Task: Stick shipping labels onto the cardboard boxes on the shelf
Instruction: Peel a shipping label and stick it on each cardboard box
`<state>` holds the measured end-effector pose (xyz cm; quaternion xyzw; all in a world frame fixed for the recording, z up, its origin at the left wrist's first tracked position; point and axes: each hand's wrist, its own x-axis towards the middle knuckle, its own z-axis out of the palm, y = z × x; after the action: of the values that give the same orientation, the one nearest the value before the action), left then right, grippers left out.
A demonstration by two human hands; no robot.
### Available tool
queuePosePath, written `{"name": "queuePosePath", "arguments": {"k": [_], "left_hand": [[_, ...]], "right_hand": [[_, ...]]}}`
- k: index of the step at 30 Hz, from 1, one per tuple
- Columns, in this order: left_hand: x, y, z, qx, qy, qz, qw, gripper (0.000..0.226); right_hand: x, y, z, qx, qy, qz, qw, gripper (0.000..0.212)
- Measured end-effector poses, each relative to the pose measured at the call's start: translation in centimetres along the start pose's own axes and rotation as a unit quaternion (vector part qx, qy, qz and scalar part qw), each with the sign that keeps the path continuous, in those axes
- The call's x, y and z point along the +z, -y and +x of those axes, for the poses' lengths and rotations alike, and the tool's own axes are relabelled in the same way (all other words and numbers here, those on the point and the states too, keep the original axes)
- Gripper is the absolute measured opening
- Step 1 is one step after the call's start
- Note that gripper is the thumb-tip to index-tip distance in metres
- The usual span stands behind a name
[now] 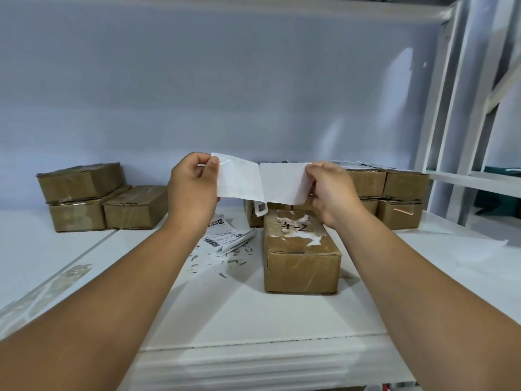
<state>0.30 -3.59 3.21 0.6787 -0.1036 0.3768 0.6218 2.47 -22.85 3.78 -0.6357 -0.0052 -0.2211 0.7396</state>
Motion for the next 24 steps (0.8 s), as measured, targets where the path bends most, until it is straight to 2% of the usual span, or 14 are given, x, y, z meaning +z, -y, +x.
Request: {"name": "queuePosePath", "arguments": {"k": [11,16,18,21,24], "left_hand": [[-0.4,0.0,0.5,-0.033,-0.033,-0.039,0.998,0.024],[-0.6,-0.2,0.5,-0.051,-0.048,-0.066,0.995,0.023],[-0.9,-0.2,0.8,-0.058,-0.067,-0.075,0.993,0.023],[-1.0,-0.3,0.8,-0.032,-0.066,-0.044,0.996,0.017],[-0.8,-0.5,-0.2,0.06,-0.017,0.032,0.998,0.019]], "right_hand": [[-1.9,-1.2,1.5,-0.011,-0.179,0.003,0.984,0.025],[-3.1,-1.4,1.9,-0.037,-0.275,0.033,0.96,0.009],[-3.5,-1.4,1.9,-0.042,-0.306,0.058,0.949,0.009],[-3.3,-1.6,2.0,-0.024,-0.307,0.093,0.947,0.02],[-2.7,-1.7,1.9,-0.025,-0.269,0.089,0.959,0.036]]}}
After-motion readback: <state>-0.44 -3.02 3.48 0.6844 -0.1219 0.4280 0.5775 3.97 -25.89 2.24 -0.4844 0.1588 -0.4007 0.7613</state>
